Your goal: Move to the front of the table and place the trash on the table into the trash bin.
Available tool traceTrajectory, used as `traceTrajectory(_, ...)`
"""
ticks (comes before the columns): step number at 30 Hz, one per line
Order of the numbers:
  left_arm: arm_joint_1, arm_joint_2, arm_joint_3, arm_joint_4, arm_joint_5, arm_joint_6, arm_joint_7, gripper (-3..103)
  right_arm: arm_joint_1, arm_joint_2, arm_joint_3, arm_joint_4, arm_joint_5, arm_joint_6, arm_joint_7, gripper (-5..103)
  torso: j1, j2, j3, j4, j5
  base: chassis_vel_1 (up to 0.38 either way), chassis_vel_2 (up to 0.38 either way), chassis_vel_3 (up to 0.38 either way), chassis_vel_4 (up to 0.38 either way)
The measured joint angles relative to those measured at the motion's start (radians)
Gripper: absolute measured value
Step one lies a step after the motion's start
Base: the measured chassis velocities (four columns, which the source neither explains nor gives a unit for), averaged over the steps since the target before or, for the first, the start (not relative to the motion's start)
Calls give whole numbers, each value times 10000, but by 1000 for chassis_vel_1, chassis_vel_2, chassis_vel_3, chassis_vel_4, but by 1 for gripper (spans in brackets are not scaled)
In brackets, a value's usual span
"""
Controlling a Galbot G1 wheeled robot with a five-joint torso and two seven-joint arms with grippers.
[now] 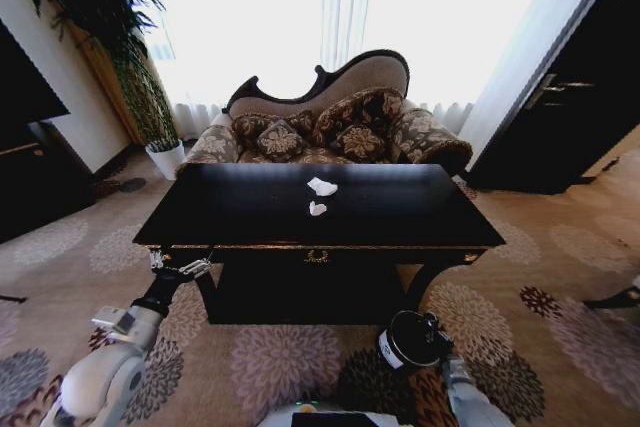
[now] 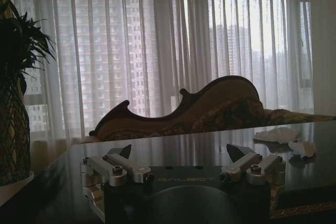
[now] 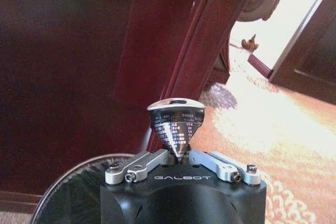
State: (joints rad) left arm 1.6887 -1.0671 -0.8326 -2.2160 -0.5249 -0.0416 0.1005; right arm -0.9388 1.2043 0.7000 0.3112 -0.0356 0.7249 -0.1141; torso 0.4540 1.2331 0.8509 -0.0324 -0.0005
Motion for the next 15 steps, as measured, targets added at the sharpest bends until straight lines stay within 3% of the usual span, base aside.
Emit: traceTrajectory(15,0,-1,0,0,-1,0,0,100,281,401,23,-212,-120,-688,71,0,0,0,0,1,3,0,0,0,0)
